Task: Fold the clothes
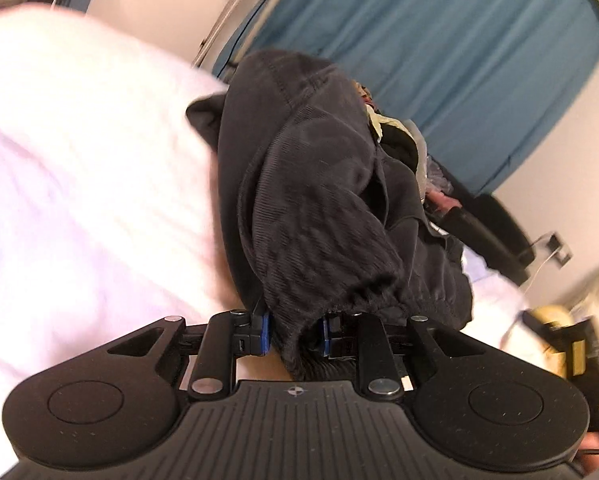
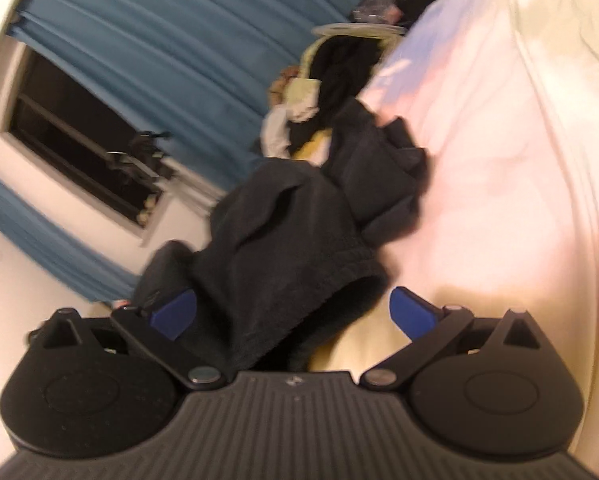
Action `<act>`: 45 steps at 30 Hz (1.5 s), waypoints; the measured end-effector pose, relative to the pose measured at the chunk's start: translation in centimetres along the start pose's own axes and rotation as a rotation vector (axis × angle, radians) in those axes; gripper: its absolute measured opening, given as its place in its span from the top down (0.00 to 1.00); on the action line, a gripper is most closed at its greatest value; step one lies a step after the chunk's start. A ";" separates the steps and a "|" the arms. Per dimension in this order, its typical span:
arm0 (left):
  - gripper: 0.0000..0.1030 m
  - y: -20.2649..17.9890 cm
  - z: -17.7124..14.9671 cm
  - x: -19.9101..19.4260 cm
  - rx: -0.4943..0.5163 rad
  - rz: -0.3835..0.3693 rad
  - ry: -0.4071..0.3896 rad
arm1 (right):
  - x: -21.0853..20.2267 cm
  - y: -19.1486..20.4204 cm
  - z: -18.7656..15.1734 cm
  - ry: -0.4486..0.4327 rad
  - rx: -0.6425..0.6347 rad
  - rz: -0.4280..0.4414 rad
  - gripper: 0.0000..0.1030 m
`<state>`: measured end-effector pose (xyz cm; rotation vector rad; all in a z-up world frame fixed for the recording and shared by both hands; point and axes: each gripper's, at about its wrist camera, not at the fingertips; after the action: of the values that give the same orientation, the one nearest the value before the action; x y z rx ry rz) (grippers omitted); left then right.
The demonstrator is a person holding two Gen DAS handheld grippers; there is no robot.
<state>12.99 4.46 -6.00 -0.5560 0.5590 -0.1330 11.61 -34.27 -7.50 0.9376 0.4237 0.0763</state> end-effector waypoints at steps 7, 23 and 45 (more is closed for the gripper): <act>0.33 1.5 -0.2 -0.4 -0.077 -0.010 -0.012 | 4.7 -0.7 0.3 0.050 -0.062 -0.042 0.00; 0.45 4.2 -0.1 1.7 -0.252 -0.057 0.056 | 7.6 1.9 0.2 0.045 -0.126 0.291 0.02; 0.79 -5.6 -3.2 -8.8 -0.134 -0.331 -0.160 | -4.7 4.5 4.0 -0.317 -0.128 0.164 0.84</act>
<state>4.00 0.63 -1.19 -0.7810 0.3176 -0.3633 9.41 -35.77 -0.36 0.8387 0.0477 0.1008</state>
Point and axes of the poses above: each gripper's, at about its wrist camera, not at the fingertips, and x roughly the way its jaws point, y to its left, z to its top, and after that the axes turned 6 degrees about -y, right-handed
